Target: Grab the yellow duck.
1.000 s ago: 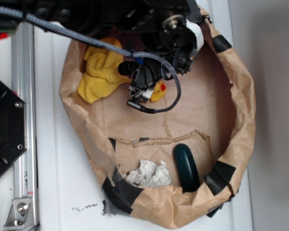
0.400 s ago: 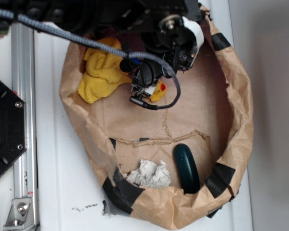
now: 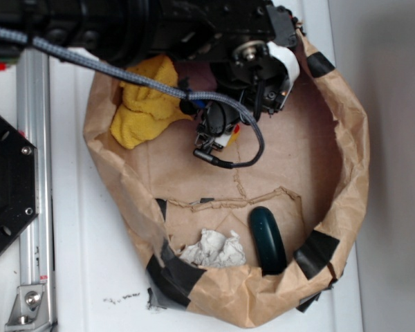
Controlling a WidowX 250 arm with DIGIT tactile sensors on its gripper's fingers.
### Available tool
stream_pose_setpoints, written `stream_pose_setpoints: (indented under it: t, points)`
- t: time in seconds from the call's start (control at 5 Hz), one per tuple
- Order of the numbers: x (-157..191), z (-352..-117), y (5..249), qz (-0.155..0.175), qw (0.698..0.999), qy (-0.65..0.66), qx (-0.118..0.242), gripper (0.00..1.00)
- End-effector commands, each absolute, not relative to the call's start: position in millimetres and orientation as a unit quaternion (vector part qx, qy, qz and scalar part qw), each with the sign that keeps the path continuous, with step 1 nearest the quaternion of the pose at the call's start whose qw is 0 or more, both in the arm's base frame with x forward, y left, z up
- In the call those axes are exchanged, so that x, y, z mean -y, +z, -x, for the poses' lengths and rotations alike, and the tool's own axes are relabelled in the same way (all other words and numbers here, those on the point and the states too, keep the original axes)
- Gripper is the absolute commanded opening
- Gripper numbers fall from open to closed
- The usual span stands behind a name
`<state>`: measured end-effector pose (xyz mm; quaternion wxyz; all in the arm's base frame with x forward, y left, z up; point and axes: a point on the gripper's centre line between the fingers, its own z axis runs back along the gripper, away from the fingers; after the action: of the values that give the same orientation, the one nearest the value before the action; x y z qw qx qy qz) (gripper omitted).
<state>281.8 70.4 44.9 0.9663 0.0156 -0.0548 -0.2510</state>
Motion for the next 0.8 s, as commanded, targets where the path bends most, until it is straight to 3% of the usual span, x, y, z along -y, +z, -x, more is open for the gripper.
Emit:
stream_pose_setpoints:
  t: [0.0,0.6]
  points:
    - [-57.5,-269.7,23.2,0.012,0.960,-0.280,0.007,1.00]
    - [-51.2,-262.4,18.1,0.028,0.955,-0.295,-0.006,1.00]
